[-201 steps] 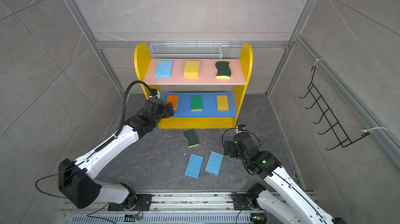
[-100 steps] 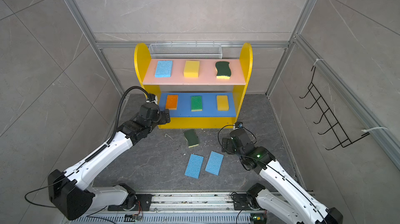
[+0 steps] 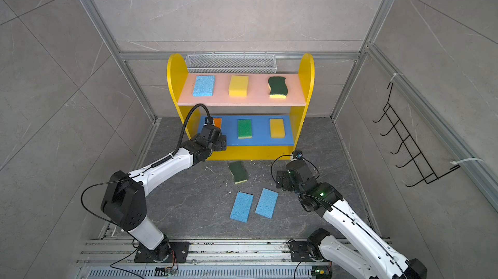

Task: Arrange cleaning sponges on a shelf
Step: Move the cleaning sponge to the shelf.

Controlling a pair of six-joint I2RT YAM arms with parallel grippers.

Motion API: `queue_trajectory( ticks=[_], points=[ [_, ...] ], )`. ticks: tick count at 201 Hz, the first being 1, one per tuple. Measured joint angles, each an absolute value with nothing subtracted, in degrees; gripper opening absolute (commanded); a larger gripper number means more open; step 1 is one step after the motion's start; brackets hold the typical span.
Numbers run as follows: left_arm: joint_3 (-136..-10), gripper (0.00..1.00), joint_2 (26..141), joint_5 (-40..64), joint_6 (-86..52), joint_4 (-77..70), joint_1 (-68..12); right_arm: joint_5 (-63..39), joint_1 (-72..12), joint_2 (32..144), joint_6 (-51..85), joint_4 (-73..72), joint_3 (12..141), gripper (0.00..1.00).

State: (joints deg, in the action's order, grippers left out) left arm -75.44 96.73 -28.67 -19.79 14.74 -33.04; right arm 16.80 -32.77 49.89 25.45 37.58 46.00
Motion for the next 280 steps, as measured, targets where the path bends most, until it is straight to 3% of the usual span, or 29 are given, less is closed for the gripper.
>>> queue_trajectory(
  ticks=[54,116,186,280],
  points=[
    [-79.22,1.0,99.74,-28.73,-19.64,13.72,-30.35,17.54,-32.77,51.05,24.34,36.58,46.24,0.96],
    [-80.66,1.0,102.69,-28.23,-19.66,13.34,-28.95,25.5,-32.77,49.39,21.08,38.13,50.39,0.97],
    [-82.32,0.99,105.67,-27.75,-19.7,12.08,-27.59,25.52,-32.77,49.52,20.93,38.35,50.7,0.97],
    [-82.98,0.85,106.96,-25.19,-20.36,11.42,-27.59,25.52,-32.77,49.5,20.95,38.39,50.7,0.97]
  ],
)
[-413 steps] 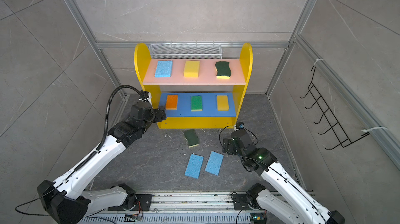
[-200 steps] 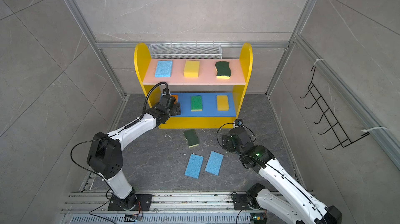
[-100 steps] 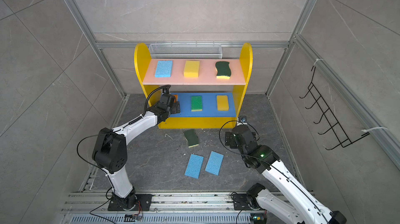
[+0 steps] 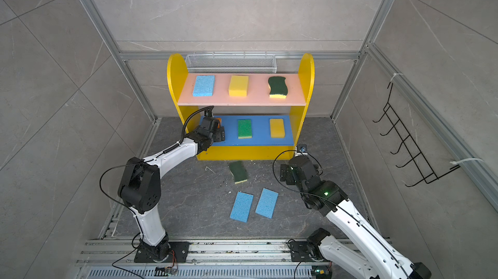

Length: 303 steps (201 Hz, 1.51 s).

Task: Arrange cleaning sponges on a shelf
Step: Move the cleaning sponge to the shelf.

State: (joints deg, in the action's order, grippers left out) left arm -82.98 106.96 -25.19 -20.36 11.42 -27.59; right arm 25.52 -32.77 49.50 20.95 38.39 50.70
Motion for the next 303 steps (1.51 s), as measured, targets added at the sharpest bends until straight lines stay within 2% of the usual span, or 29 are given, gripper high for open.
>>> queue_trajectory(
  ticks=[53,110,147,225,264,303],
  points=[
    [-82.7,0.72,106.96,-25.02,-20.47,10.79,-27.59,25.52,-32.77,48.99,21.04,39.22,50.7,0.97],
    [-79.18,0.7,104.55,-24.91,-20.56,8.95,-27.59,25.23,-32.77,46.92,21.63,39.94,50.7,0.97],
    [-77.28,0.78,102.96,-24.93,-20.88,8.97,-27.59,25.04,-32.77,45.6,22.13,40.73,50.7,0.97],
    [-77.34,0.82,102.96,-24.75,-20.99,8.97,-27.59,24.67,-32.77,45.25,22.48,41.56,50.68,0.97],
    [-78.04,0.92,103.0,-24.03,-20.69,10.26,-27.59,24.67,-32.77,45.25,22.46,41.65,50.68,0.97],
    [-78.19,0.93,102.98,-23.9,-20.69,10.76,-27.66,24.67,-32.77,45.25,22.46,41.67,50.68,0.97]
  ],
)
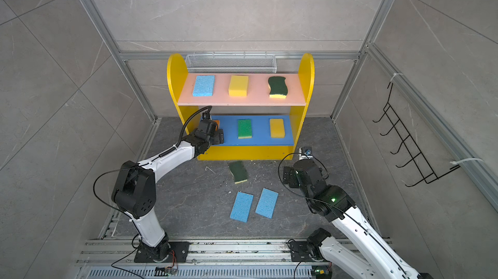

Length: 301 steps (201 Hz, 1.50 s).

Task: Arrange cleaning sponges on a shelf
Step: Move the cleaning sponge to the shelf, then pick up the cleaning sponge from the bottom-center of the table.

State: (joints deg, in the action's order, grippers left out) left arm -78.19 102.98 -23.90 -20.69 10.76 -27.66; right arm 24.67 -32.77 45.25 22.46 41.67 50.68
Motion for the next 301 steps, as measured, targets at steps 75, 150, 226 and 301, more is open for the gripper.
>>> queue_trajectory(
  ticks=[75,150,226,301],
  points=[
    [-74.15,0.96,96.47,-30.2,-21.34,16.08,-33.69,24.58,-32.77,43.24,22.5,42.41,50.68,0.97],
    [-64.27,0.92,79.57,-32.88,-24.84,19.68,-36.8,24.43,-32.77,41.52,24.32,44.29,50.68,0.97],
    [-60.82,0.9,58.65,-31.27,-25.26,37.17,-37.63,22.9,-32.77,46.04,26.17,44.23,50.57,0.97],
    [-49.01,0.9,57.28,-26.48,-27.97,41.52,-37.63,16.82,-33.58,54.0,32.51,37.26,43.13,0.96]
  ],
)
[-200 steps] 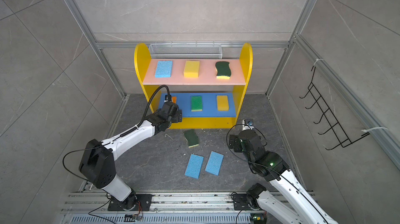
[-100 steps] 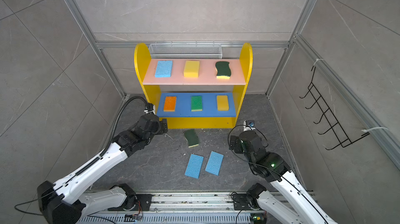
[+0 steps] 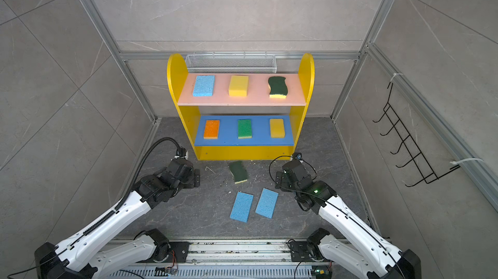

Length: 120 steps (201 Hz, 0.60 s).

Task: Arrange cleaning sponges on a shelf
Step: Pick up the cleaning sponge from the bottom-center of the table.

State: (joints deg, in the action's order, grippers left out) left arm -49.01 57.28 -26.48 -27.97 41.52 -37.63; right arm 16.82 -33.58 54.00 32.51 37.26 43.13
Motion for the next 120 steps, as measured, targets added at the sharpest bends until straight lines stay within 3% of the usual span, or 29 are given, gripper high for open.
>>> queue_trajectory(
  ticks=[62,120],
  points=[
    [-48.73,0.9,62.0,-24.27,-28.16,39.83,-37.56,18.2,-47.94,59.64,48.21,37.47,39.35,0.97],
    [-48.71,0.91,61.3,-22.31,-28.16,38.83,-36.91,21.52,-59.96,74.39,62.89,39.97,41.41,1.0]
  ],
)
